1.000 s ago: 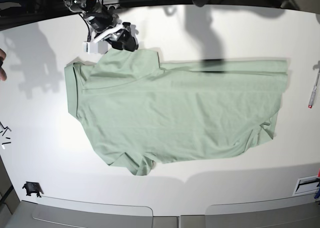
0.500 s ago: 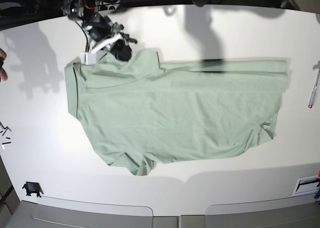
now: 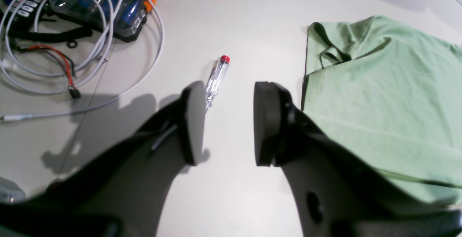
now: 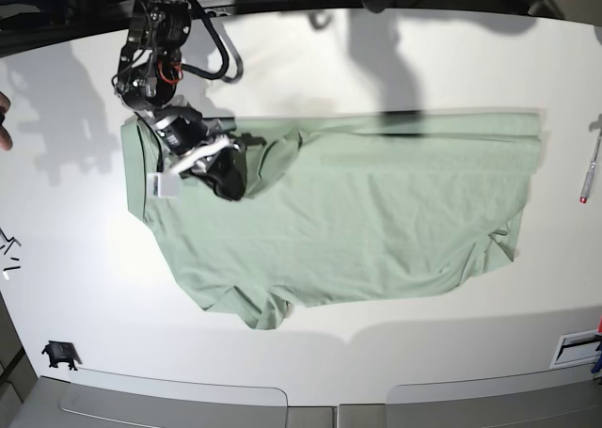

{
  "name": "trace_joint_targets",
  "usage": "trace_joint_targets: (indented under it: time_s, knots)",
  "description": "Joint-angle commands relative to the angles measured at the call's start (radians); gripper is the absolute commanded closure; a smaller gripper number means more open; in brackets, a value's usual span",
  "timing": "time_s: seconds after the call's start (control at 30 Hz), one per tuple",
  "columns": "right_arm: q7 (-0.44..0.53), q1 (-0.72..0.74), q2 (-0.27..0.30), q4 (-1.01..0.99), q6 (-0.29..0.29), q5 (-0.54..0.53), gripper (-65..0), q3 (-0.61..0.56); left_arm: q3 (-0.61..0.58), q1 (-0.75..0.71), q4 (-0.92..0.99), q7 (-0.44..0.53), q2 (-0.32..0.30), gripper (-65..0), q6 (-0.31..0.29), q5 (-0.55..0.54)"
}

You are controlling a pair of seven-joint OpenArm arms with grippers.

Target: Fold the T-shirt properly

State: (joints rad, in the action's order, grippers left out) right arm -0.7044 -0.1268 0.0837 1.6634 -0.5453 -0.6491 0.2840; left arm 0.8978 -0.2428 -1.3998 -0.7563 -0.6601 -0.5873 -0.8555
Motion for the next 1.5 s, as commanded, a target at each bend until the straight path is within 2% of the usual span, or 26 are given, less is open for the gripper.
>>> trace_joint_targets:
  time_s: [0.0,0.17,0.2,0.27,0.3,0.33,0.4,0.57,0.73,0.8,0.9,0.93,0.97,1.07,1.17,1.27,1.37,1.47]
  knots:
    - [0.032,0.027,0.005,0.016,-0.009,0.003,0.0,-0.002,0.010,0.007,-0.015,0.027,-0.031,-20.3,-0.007,-0.016]
    - [0.114,0.085,0.005,0.015,-0.009,0.112,0.0,-0.043,0.010,0.007,-0.015,0.027,-0.031,-20.3,-0.007,-0.016]
    - [0.135,0.093,0.005,0.015,-0.009,0.132,-4.2,-0.056,0.010,0.007,-0.015,0.027,-0.031,-20.3,-0.007,-0.016]
    - [0.181,0.099,0.005,0.015,-0.008,0.161,-20.0,-0.085,0.010,0.007,-0.015,0.027,-0.031,-20.3,-0.007,-0.016]
    - [0.205,0.099,0.005,0.015,-0.008,0.172,-25.5,-0.099,0.010,0.007,-0.015,0.027,-0.031,-20.3,-0.007,-0.016]
    - [0.223,0.099,0.005,0.015,-0.008,0.179,-29.1,-0.114,0.010,0.007,-0.015,0.026,-0.030,-20.3,-0.007,-0.016]
    - [0.227,0.099,0.005,0.015,-0.008,0.179,-30.5,-0.138,0.010,0.007,-0.015,0.024,-0.030,-20.3,-0.007,-0.016]
    - [0.216,0.099,0.006,0.016,-0.008,0.178,-30.4,-0.145,0.010,-0.018,-0.015,0.015,-0.025,-20.3,-0.008,-0.050]
    - [0.066,0.098,0.019,0.041,-0.009,0.105,-28.8,-0.056,-0.035,-0.057,-0.015,-0.023,0.009,-20.1,-0.080,-0.115]
    - [0.011,0.096,0.033,0.048,-0.009,0.066,-21.2,-0.007,-0.087,-0.056,-0.015,-0.031,0.023,-17.3,-0.080,-0.115]
    - [-0.034,0.092,0.053,0.049,-0.008,0.065,-3.7,0.067,-0.197,-0.050,-0.015,-0.032,0.029,-7.7,-0.099,-0.112]
    - [-0.039,0.089,0.060,0.048,-0.009,0.066,0.0,0.089,-0.237,-0.045,-0.016,-0.032,0.028,-4.1,-0.099,-0.101]
    - [-0.042,0.084,0.067,0.048,-0.009,0.066,0.0,0.109,-0.274,-0.034,-0.016,-0.031,0.031,-0.6,-0.098,-0.077]
    - [-0.041,0.056,0.095,0.048,-0.009,0.077,0.0,0.146,-0.359,0.003,-0.015,0.009,0.043,0.0,-0.097,0.013]
    - [-0.014,0.021,0.114,0.041,-0.004,0.169,0.0,0.145,-0.412,0.051,-0.015,0.032,0.075,0.0,-0.068,0.082]
    - [0.021,-0.010,0.115,0.010,0.038,0.239,0.0,0.140,-0.447,0.093,-0.015,0.032,0.117,0.0,-0.043,0.109]
    - [0.047,-0.029,0.116,-0.039,0.064,0.287,0.0,0.139,-0.481,0.111,-0.014,0.069,0.163,0.0,-0.040,0.204]
    - [0.059,-0.031,0.116,-0.109,0.065,0.294,0.0,0.139,-0.510,0.100,-0.012,0.148,0.193,0.0,0.039,0.310]
